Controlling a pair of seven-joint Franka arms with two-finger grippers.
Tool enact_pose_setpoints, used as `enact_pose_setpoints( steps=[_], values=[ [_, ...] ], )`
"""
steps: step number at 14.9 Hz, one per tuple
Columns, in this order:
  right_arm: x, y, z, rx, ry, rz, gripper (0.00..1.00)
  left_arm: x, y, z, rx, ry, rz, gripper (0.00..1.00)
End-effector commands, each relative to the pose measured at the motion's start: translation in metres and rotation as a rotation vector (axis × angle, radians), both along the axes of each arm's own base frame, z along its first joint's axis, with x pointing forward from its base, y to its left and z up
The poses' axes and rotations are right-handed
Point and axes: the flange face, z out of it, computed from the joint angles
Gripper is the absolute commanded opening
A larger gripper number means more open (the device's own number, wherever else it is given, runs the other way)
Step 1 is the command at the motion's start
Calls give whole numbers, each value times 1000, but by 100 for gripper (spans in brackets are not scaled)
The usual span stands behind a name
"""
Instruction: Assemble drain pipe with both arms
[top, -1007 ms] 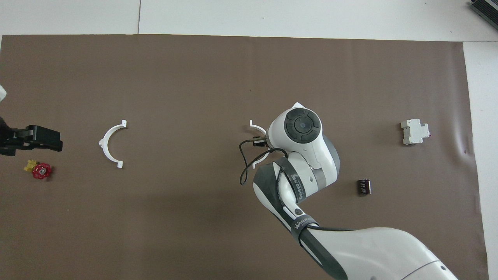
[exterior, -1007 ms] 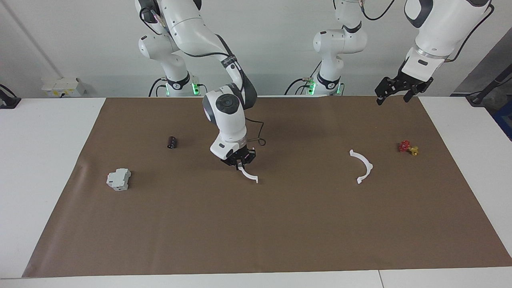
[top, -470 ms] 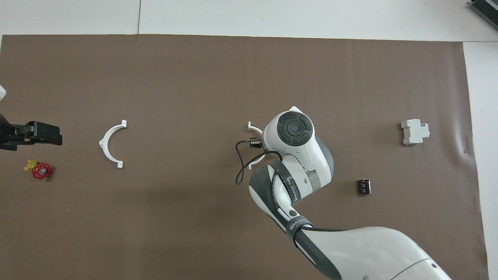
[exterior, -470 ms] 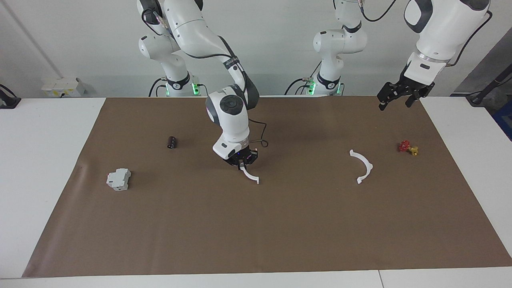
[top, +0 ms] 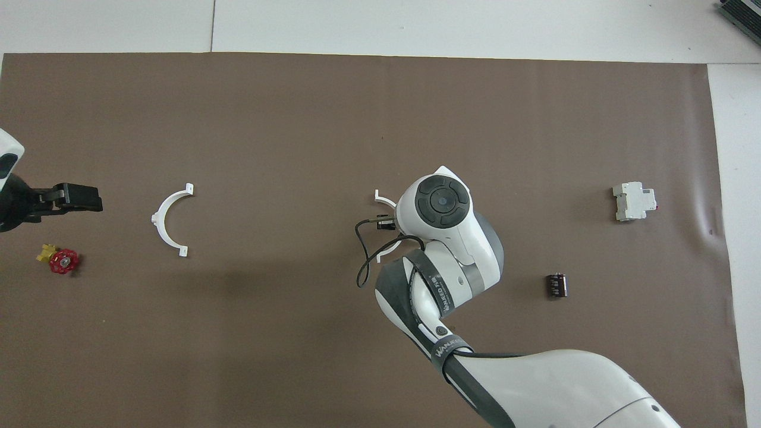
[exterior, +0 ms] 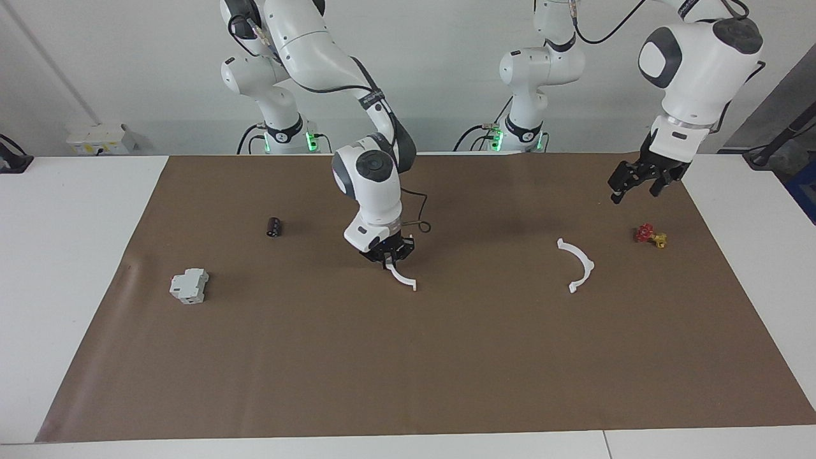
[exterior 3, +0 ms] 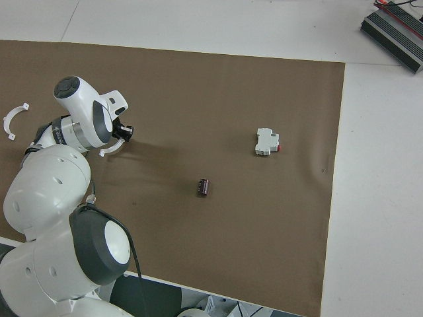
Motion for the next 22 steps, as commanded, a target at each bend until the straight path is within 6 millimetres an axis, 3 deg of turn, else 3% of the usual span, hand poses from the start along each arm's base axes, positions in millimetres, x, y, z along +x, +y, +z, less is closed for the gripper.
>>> enact_pose_setpoints(
  steps=[1, 4, 12, 13, 14, 18, 19, 22],
  values=[
    [1, 1, -3, -6, -21, 42, 0, 4, 2, -36, -6, -18, 35, 100],
    [0, 1, -3, -6, -20, 44, 0, 9, 6, -51, -6, -21, 34, 100],
    [-1, -5, -8, -1, -1, 12, 0, 12, 13, -59, -5, -27, 46, 100],
    [0, -6, -8, -1, -2, 12, 53, 12, 13, -59, -5, -28, 46, 100],
    [0, -6, -8, -1, -2, 15, 100, 12, 13, -62, -5, -24, 46, 100],
    [3, -9, 7, 7, -12, 4, 100, 15, 13, -80, -6, -30, 49, 100],
    [8, -18, 23, 14, -27, -11, 100, 15, 13, -86, -6, -36, 55, 100],
    [31, -75, 75, 38, -65, -94, 100, 12, 18, -107, -8, -42, 69, 100]
  ],
)
